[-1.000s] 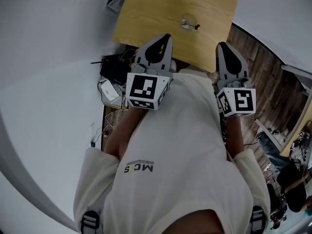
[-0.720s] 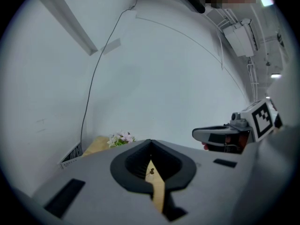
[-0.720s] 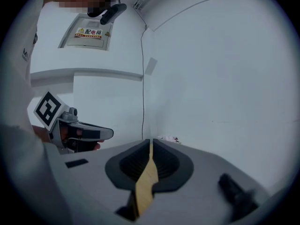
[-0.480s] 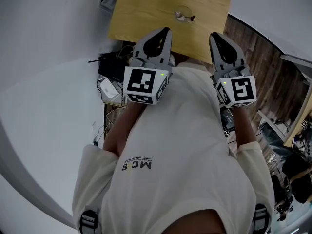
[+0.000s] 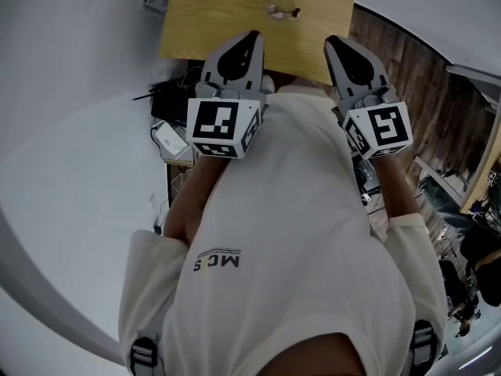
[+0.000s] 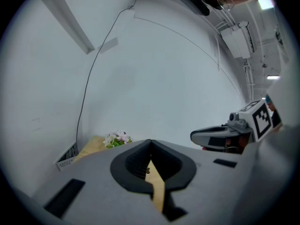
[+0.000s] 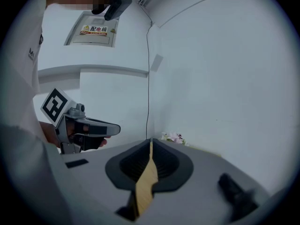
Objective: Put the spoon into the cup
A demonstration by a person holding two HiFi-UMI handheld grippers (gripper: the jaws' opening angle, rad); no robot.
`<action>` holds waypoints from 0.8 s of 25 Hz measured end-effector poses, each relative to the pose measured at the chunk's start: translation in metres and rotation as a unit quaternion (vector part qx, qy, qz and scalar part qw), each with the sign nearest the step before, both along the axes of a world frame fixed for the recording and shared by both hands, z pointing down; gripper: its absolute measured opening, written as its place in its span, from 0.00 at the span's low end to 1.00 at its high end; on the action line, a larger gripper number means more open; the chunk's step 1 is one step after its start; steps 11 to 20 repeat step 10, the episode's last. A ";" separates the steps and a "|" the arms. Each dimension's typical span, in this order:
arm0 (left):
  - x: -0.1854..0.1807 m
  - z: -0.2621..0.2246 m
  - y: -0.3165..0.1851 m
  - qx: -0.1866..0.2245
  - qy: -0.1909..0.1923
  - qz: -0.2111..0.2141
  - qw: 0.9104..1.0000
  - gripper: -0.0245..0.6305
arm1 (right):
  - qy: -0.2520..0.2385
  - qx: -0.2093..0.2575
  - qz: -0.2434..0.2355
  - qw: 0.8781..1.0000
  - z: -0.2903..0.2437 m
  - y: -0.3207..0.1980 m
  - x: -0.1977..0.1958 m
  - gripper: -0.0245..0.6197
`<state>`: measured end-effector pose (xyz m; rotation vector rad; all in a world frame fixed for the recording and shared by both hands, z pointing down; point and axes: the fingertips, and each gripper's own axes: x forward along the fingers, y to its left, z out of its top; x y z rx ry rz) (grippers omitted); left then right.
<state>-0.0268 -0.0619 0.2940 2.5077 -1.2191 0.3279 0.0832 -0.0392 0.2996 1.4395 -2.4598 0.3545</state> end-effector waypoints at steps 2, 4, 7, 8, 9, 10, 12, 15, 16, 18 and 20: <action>0.000 0.000 0.001 0.001 0.001 -0.001 1.000 0.05 | -0.009 -0.009 0.003 1.000 0.002 0.001 0.002 0.10; 0.001 -0.001 0.002 0.001 0.003 -0.002 1.000 0.05 | -0.019 -0.015 0.011 1.000 0.002 0.002 0.006 0.10; 0.001 -0.002 0.003 0.000 0.005 -0.005 1.000 0.05 | -0.024 -0.018 0.023 0.999 0.002 0.003 0.013 0.10; 0.001 -0.002 0.003 -0.001 0.005 -0.005 1.000 0.05 | -0.026 -0.019 0.025 0.999 0.002 0.004 0.014 0.10; 0.001 -0.001 0.003 -0.001 0.005 -0.006 1.000 0.05 | -0.027 -0.020 0.027 0.999 0.003 0.005 0.015 0.10; 0.001 -0.001 0.003 -0.002 0.004 -0.006 1.000 0.05 | -0.029 -0.021 0.029 0.999 0.003 0.006 0.016 0.10; 0.001 -0.001 0.003 -0.002 0.004 -0.006 1.000 0.05 | -0.029 -0.021 0.029 0.999 0.003 0.006 0.016 0.10; 0.001 -0.001 0.003 -0.002 0.004 -0.006 1.000 0.05 | -0.029 -0.021 0.029 0.999 0.003 0.006 0.016 0.10; 0.001 -0.001 0.003 -0.002 0.004 -0.006 1.000 0.05 | -0.029 -0.021 0.029 0.999 0.003 0.006 0.016 0.10; 0.001 -0.001 0.003 -0.002 0.004 -0.006 1.000 0.05 | -0.029 -0.021 0.029 0.999 0.003 0.006 0.016 0.10; 0.001 -0.001 0.003 -0.002 0.004 -0.006 1.000 0.05 | -0.029 -0.021 0.029 0.999 0.003 0.006 0.016 0.10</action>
